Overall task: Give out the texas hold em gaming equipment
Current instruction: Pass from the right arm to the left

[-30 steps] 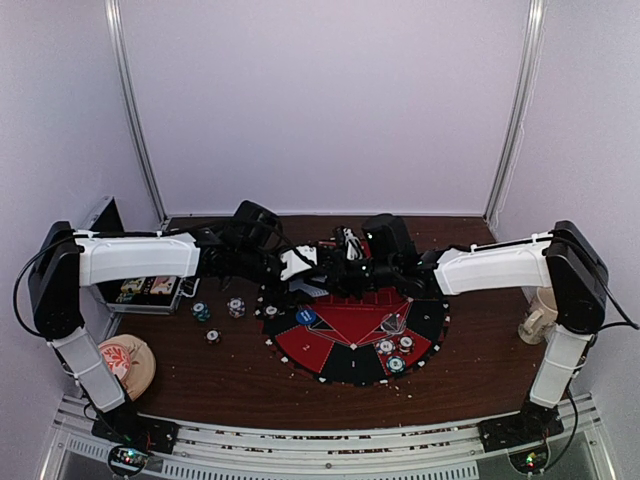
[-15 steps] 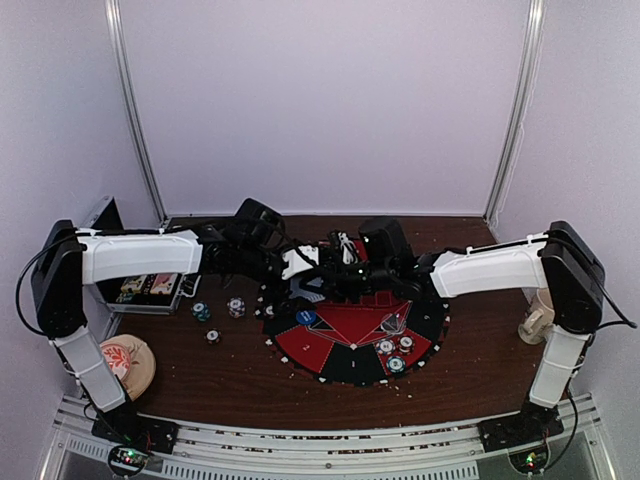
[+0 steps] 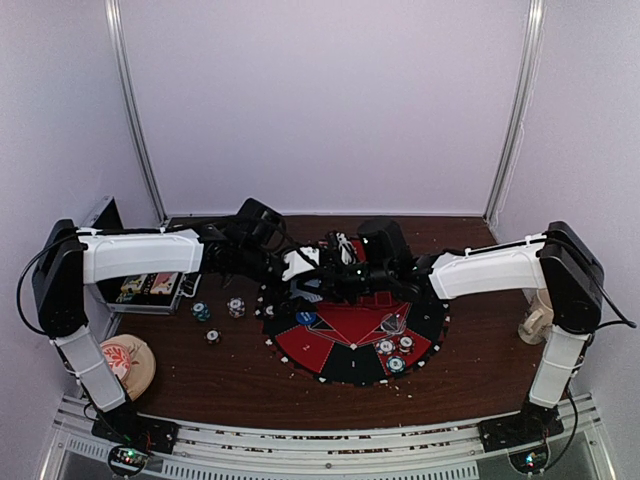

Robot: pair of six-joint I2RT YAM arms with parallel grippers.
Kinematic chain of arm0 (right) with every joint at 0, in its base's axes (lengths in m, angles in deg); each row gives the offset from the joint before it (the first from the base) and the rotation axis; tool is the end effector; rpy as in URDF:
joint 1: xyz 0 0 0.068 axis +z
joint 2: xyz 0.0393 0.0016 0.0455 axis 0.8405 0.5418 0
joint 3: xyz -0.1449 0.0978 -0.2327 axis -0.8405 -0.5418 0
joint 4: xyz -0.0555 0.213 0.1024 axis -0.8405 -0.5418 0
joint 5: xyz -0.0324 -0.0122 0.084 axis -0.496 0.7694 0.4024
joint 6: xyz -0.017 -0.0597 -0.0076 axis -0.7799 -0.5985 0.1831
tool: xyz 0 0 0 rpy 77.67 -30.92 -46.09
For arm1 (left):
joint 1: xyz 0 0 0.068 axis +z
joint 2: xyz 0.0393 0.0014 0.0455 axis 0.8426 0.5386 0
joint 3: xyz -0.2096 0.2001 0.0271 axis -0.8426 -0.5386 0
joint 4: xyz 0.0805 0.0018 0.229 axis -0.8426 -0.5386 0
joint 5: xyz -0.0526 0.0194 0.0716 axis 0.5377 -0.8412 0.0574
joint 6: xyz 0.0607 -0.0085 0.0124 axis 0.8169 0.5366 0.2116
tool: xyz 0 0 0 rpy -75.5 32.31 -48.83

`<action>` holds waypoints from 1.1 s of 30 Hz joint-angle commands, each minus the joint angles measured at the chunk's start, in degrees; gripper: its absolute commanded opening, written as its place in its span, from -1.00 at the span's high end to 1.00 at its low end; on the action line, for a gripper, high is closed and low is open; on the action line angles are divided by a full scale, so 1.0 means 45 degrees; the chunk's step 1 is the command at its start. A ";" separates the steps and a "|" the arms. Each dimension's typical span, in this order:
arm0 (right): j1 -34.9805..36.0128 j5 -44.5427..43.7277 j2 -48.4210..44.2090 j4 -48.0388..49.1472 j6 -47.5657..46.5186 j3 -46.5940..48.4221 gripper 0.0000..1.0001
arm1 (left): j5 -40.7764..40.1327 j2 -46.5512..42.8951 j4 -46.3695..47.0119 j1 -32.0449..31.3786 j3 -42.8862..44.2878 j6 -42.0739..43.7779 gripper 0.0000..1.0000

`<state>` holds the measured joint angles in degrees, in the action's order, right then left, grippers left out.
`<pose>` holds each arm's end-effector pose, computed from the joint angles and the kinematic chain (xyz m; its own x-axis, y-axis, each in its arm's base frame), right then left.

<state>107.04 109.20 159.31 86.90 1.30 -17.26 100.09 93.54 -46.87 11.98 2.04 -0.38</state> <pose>0.2447 0.3278 0.2526 -0.9440 -0.0013 -0.3300 -0.3082 0.3611 0.8802 0.2507 -0.2803 0.2613 0.0984 0.6775 -0.7289 0.9773 0.0724 0.1992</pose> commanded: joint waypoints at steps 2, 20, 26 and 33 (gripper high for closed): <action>0.0118 0.0066 -0.0573 0.1240 0.0053 -0.0128 1.00 | 0.0305 -0.0017 -0.0177 0.0048 -0.0249 0.0147 -0.76; -0.0120 0.0102 -0.0617 0.1706 0.0230 -0.0564 1.00 | 0.0846 -0.0224 -0.0098 0.0486 -0.0547 0.0230 -0.49; -0.0119 0.0216 -0.0406 0.1773 0.0270 -0.0528 1.00 | 0.1013 -0.0220 -0.0097 0.0525 -0.0528 0.0216 -0.18; -0.0175 0.0082 -0.0409 0.1370 -0.0040 -0.0564 0.53 | 0.0651 -0.0315 0.0025 0.0525 -0.0790 -0.0064 0.01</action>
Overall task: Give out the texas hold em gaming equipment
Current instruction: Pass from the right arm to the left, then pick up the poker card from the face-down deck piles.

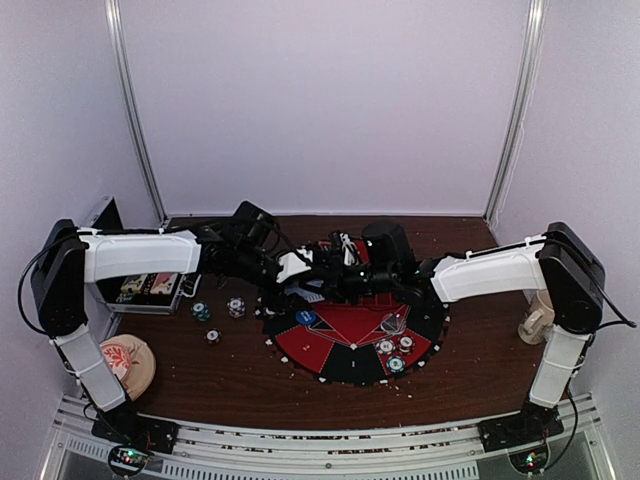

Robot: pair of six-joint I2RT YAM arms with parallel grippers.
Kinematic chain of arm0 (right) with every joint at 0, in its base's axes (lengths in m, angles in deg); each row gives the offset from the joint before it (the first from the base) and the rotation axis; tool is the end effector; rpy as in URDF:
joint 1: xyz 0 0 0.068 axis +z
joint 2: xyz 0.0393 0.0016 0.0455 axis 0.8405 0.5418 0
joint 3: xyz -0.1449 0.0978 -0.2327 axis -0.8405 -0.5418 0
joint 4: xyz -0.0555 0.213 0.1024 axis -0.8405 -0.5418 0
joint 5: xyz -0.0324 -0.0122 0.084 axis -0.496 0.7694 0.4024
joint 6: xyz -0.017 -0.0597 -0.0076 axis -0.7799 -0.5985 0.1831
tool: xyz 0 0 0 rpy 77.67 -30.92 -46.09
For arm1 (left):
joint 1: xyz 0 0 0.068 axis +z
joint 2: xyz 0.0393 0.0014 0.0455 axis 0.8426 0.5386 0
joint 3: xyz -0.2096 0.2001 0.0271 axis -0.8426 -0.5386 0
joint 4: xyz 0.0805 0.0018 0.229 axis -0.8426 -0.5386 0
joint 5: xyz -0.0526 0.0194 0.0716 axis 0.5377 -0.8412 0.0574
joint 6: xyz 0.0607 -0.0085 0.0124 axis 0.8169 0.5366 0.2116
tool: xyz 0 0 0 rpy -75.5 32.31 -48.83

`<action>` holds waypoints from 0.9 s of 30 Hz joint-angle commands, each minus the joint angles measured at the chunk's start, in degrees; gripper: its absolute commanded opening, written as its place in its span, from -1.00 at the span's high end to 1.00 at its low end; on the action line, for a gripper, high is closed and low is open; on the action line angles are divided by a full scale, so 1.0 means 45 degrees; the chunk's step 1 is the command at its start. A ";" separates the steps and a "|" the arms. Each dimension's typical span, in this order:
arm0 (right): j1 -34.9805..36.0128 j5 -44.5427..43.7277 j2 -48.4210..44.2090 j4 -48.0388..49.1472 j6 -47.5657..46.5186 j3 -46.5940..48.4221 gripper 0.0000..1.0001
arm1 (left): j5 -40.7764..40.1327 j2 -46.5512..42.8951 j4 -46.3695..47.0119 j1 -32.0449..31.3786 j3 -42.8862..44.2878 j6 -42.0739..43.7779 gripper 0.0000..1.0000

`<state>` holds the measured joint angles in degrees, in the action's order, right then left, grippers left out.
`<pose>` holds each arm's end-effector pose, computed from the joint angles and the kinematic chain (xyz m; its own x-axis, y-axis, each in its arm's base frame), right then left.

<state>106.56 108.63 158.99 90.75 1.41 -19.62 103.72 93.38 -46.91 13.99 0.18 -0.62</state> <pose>0.2456 0.3230 0.2486 -0.9365 0.0232 -0.3500 -0.3207 0.3475 0.8811 0.2543 -0.2694 0.2531 0.0609 0.6682 -0.7415 0.9874 0.0683 0.1427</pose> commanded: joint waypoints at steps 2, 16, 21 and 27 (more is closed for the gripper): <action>-0.0123 0.0152 -0.0355 0.0251 -0.0276 -0.0054 0.36 | -0.0544 -0.0325 0.0102 0.0088 -0.0556 -0.0219 0.11; -0.0171 0.1110 0.0982 0.1464 -0.0072 -0.0280 0.12 | -0.2060 -0.0231 -0.0270 0.0112 -0.1330 -0.0959 0.15; 0.0067 0.1405 0.1591 0.1906 0.0070 0.0005 0.09 | -0.1986 -0.0091 -0.0374 0.0117 -0.1305 -0.1103 0.15; 0.0203 0.1138 0.2030 0.1779 -0.0088 0.0288 0.12 | -0.1728 -0.0168 -0.0384 0.0117 -0.1392 -0.1142 0.15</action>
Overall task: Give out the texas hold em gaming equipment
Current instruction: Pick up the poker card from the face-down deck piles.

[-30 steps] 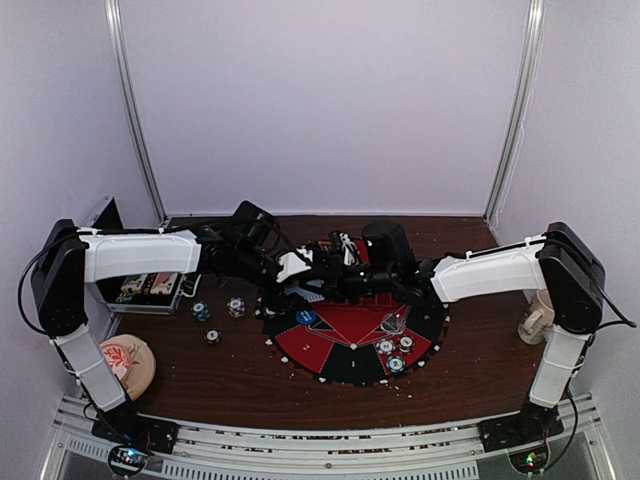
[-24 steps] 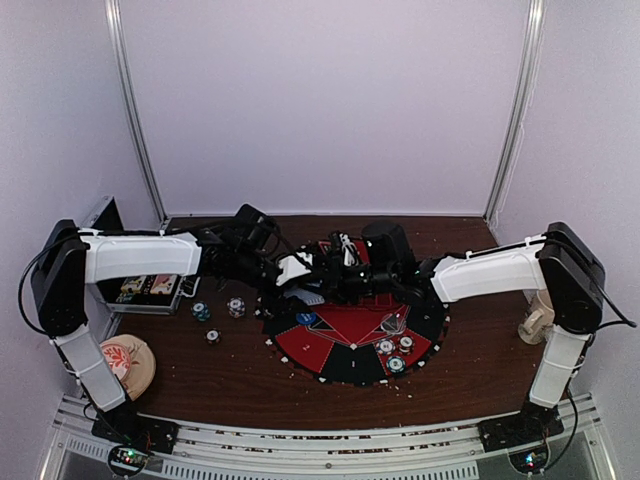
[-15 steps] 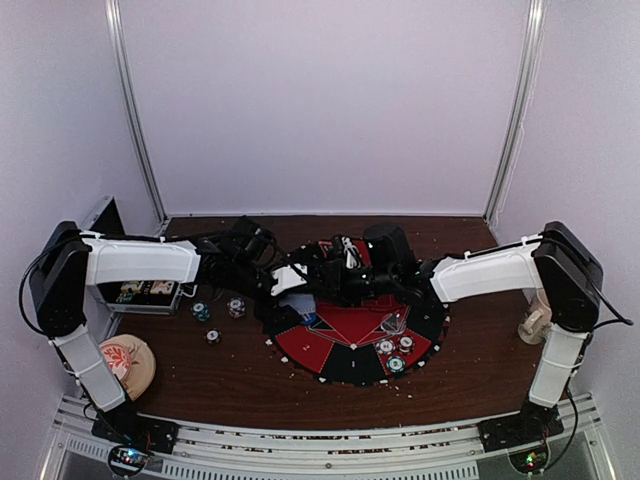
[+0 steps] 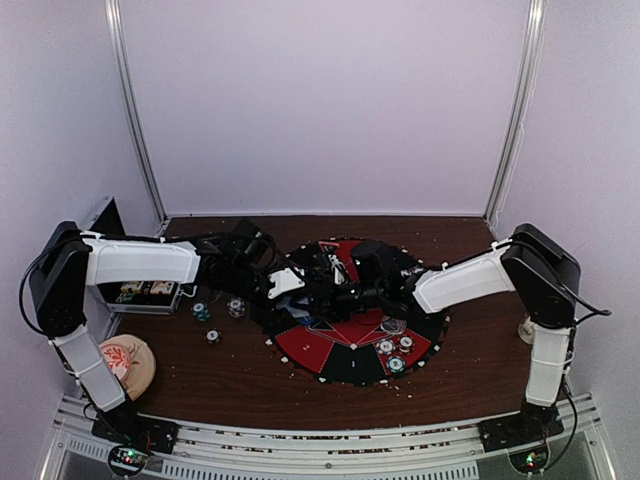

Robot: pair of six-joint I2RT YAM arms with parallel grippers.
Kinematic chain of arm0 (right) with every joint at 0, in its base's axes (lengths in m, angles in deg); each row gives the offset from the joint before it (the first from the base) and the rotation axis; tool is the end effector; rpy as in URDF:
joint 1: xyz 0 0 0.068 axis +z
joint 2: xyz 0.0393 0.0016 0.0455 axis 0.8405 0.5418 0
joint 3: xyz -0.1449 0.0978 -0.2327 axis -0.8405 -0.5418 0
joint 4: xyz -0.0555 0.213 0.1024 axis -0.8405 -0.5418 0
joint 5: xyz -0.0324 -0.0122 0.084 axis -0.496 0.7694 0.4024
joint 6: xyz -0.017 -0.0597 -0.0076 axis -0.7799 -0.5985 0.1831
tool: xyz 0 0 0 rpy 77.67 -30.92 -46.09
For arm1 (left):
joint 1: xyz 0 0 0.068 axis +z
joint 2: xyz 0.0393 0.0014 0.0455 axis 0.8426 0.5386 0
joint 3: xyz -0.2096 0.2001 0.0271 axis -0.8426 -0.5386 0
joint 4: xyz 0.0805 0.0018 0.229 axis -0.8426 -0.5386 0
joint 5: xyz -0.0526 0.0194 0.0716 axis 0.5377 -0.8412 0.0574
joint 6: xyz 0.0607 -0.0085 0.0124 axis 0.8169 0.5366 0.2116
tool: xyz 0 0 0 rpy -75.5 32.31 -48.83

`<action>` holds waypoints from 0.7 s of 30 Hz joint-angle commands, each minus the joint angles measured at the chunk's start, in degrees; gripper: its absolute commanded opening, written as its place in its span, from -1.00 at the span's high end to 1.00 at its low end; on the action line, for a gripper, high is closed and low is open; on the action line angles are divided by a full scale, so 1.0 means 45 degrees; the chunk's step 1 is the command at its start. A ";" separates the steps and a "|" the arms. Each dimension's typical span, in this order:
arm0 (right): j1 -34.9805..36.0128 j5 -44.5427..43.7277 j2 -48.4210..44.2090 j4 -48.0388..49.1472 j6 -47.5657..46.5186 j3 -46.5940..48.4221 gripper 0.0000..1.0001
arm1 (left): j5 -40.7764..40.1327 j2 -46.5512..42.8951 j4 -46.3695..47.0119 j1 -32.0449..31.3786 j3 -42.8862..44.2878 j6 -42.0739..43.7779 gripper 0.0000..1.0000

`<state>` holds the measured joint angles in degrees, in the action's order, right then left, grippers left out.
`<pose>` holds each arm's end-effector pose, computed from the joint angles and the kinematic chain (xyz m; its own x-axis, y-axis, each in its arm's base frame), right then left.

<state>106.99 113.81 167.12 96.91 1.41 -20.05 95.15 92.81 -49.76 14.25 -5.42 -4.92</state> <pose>0.2516 0.3404 0.2026 -0.9520 -0.0656 -0.2990 -0.3036 0.3273 0.8948 0.2459 -0.2502 0.2216 -0.0990 0.7784 -0.6200 0.9752 0.1997 0.0951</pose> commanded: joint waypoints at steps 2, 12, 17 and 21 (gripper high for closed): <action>0.0106 -0.0371 0.0196 0.0137 -0.0214 0.0375 0.15 | 0.0298 -0.0102 0.0175 0.0057 -0.0194 -0.0146 0.14; -0.0021 -0.0790 0.0060 -0.0301 -0.0353 0.0023 0.52 | 0.0365 -0.0437 0.0136 0.0054 -0.0433 -0.0081 0.13; -0.0075 -0.0973 -0.0195 -0.0681 -0.0562 -0.0037 0.55 | 0.0286 -0.0427 0.0138 0.0059 -0.0490 -0.0085 0.12; -0.0128 -0.1123 -0.0401 -0.0983 -0.0700 -0.0108 0.55 | 0.0163 -0.0390 0.0182 0.0059 -0.0512 -0.0125 0.12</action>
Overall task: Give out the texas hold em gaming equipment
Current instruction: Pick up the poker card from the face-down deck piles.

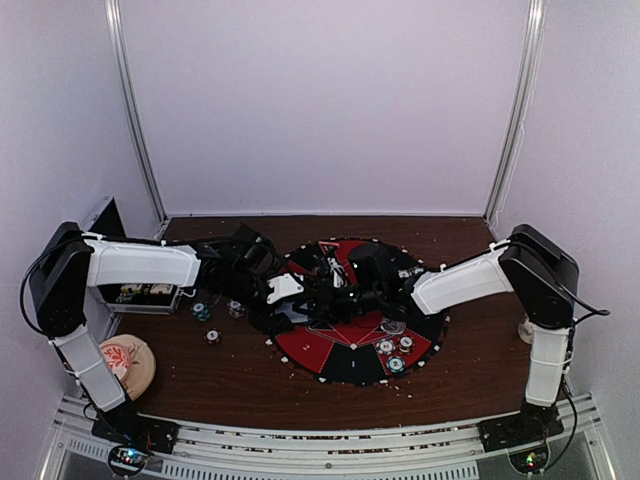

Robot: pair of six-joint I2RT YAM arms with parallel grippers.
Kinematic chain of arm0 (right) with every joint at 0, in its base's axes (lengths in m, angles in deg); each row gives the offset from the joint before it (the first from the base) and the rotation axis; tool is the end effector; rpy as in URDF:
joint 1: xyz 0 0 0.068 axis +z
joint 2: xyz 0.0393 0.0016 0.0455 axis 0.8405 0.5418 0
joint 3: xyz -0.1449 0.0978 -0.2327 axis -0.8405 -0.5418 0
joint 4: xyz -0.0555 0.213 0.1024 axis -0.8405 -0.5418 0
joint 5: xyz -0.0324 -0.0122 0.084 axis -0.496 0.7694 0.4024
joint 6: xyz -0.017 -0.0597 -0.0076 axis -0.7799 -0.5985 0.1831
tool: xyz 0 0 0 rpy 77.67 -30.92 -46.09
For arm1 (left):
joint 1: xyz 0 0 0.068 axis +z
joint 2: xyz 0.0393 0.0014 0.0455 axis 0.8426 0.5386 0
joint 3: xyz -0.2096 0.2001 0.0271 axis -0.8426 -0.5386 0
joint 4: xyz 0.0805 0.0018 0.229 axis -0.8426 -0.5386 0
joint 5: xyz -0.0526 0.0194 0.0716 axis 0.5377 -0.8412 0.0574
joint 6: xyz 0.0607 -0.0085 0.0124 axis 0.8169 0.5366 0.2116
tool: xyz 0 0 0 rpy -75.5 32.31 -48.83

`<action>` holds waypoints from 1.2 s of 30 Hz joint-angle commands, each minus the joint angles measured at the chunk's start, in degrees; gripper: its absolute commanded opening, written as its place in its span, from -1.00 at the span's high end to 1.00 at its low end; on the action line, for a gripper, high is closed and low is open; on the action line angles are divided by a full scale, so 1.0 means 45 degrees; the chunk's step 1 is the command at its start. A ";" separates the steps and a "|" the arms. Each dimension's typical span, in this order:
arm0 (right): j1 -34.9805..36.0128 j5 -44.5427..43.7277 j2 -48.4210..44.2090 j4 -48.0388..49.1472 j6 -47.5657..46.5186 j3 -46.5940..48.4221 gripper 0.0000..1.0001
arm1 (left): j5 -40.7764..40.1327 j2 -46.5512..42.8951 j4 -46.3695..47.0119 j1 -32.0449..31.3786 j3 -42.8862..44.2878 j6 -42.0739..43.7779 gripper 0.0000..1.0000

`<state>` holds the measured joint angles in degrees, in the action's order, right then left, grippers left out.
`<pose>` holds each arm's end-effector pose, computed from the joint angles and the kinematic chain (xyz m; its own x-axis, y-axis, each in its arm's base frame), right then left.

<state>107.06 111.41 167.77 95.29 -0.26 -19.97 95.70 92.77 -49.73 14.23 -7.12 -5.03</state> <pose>0.2530 0.3403 0.1950 -0.9486 -0.0534 -0.3118 -0.3086 0.3728 0.8751 0.2417 -0.2470 0.2134 -0.1124 0.7870 -0.6066 0.9783 0.1944 0.0710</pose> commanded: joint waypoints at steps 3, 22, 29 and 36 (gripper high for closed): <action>-0.0163 -0.0670 -0.0636 -0.0736 -0.0395 -0.0181 0.51 | 0.0019 -0.0354 0.0180 0.0064 -0.0133 -0.0116 0.12; 0.0011 -0.0269 0.0066 -0.0524 -0.0208 0.0946 -0.09 | 0.0243 -0.0514 0.0152 0.0064 -0.0138 -0.0102 0.12; 0.0194 0.0136 0.0838 0.0203 0.0107 0.1091 -0.09 | 0.0302 -0.0672 0.0156 0.0064 -0.0155 -0.0083 0.12; 0.0309 0.0148 0.0908 -0.0007 -0.0147 0.1248 -0.08 | 0.0350 -0.0655 0.0080 0.0063 -0.0094 -0.0078 0.12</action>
<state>107.98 111.93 171.44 94.44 -0.19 -16.23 95.98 91.63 -50.04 14.34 -7.67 -5.14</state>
